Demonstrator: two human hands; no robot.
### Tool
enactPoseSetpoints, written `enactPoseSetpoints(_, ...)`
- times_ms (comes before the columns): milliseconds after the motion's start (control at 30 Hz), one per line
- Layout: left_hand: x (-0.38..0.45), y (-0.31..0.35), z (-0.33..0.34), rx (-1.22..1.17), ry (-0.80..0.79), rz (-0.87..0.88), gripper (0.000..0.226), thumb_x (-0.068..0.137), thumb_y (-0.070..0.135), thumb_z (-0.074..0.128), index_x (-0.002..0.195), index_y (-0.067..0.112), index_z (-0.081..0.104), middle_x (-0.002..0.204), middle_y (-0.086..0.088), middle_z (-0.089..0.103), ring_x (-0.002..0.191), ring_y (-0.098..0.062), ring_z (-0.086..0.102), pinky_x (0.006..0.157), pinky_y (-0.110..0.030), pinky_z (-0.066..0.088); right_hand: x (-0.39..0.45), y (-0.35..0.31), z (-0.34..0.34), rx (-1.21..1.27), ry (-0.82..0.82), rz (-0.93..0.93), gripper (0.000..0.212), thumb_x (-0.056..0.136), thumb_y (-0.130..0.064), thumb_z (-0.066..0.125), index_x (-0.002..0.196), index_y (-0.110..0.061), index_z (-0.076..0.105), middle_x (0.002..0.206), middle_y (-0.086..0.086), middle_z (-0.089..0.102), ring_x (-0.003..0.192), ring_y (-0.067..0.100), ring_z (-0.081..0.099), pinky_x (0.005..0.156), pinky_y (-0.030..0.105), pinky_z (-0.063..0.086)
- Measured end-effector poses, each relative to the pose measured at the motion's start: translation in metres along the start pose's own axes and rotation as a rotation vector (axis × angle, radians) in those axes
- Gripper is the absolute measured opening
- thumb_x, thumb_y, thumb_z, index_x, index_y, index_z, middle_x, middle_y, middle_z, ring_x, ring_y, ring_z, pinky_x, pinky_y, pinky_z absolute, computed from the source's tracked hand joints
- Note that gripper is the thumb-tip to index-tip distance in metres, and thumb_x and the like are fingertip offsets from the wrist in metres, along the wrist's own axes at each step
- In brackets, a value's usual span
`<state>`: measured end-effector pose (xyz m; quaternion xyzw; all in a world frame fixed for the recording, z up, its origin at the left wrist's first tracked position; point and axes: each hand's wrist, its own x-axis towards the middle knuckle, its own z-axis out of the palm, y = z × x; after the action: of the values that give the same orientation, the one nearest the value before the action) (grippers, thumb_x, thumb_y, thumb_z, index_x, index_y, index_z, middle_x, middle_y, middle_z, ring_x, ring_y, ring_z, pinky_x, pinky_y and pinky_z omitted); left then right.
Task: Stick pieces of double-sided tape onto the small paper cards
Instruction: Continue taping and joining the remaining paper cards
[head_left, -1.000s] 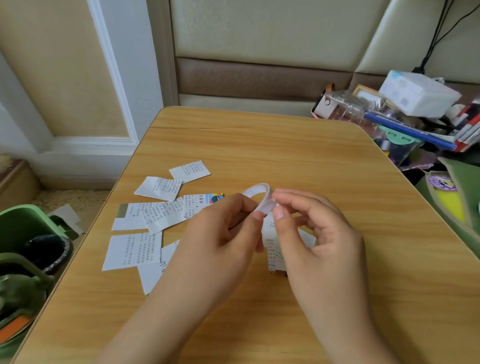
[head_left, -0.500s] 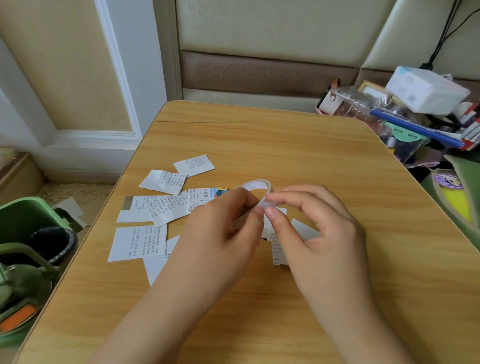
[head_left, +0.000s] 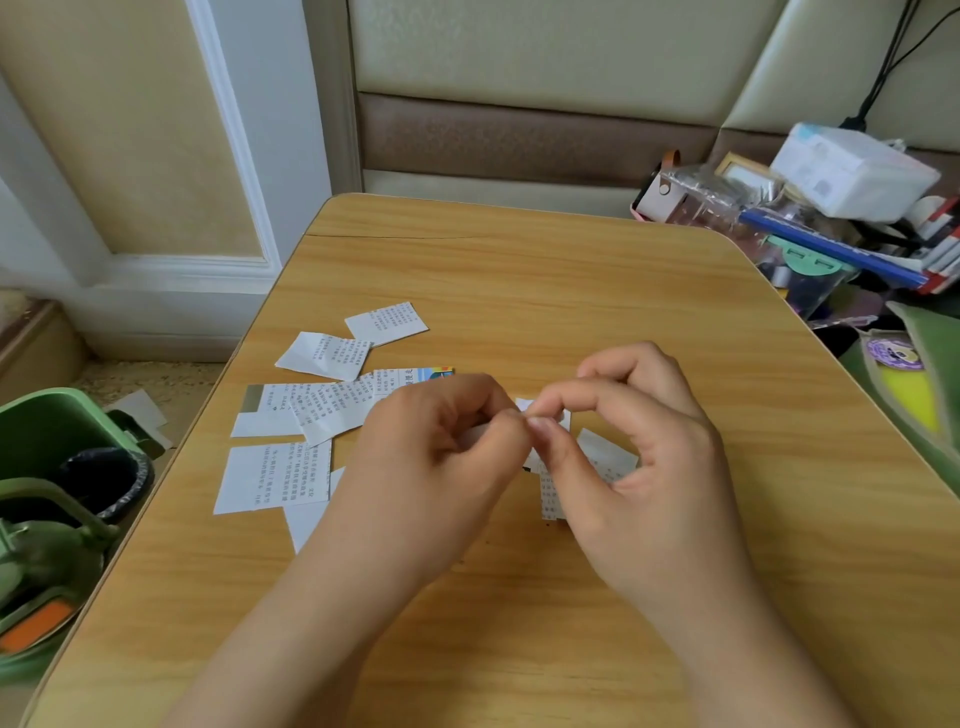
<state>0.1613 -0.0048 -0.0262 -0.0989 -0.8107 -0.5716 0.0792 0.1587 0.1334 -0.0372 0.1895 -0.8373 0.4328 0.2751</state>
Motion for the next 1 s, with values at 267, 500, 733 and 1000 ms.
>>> enactPoseSetpoints(267,0.002,0.001,-0.005,-0.229,-0.124,-0.096,0.024,0.08,0.031,0.055,0.06,0.02,0.059,0.051,0.003,0.038,0.05,-0.011,0.03,0.044,-0.018,0.025,0.001,-0.001,0.0,0.081,-0.053,0.031,0.007,0.087,-0.026,0.055,0.084,-0.029,0.061,0.095,-0.022,0.045,0.1,0.01,0.051,0.087,0.012,0.035)
enactPoseSetpoints(500,0.004,0.001,-0.004,-0.341,-0.081,-0.159,0.024,0.081,0.028,0.055,0.058,0.022,0.061,0.048,0.01,0.039,0.049,-0.009,0.031,0.045,-0.015,0.025,0.001,0.003,-0.006,0.208,-0.154,0.092,0.008,0.087,-0.031,0.054,0.082,-0.036,0.058,0.096,-0.023,0.046,0.104,0.008,0.048,0.091,0.014,0.032)
enactPoseSetpoints(733,0.005,0.0,-0.009,-0.408,0.03,-0.233,0.034,0.094,0.018,0.051,0.118,0.042,0.051,0.049,0.011,0.044,0.042,-0.002,0.038,0.044,-0.008,0.031,0.004,0.002,-0.016,0.932,-0.119,0.407,0.027,0.073,-0.044,0.07,0.093,-0.026,0.074,0.1,-0.015,0.065,0.094,0.001,0.056,0.088,0.025,0.037)
enactPoseSetpoints(1000,0.002,0.0,0.006,-0.728,-0.116,-0.232,0.029,0.072,0.021,0.06,0.096,0.025,0.076,0.072,0.004,0.045,0.068,-0.011,0.041,0.074,-0.03,0.032,0.002,-0.002,-0.009,1.051,-0.195,0.527,0.04,0.074,-0.03,0.064,0.113,-0.027,0.07,0.08,-0.013,0.051,0.078,0.006,0.042,0.085,0.03,0.034)
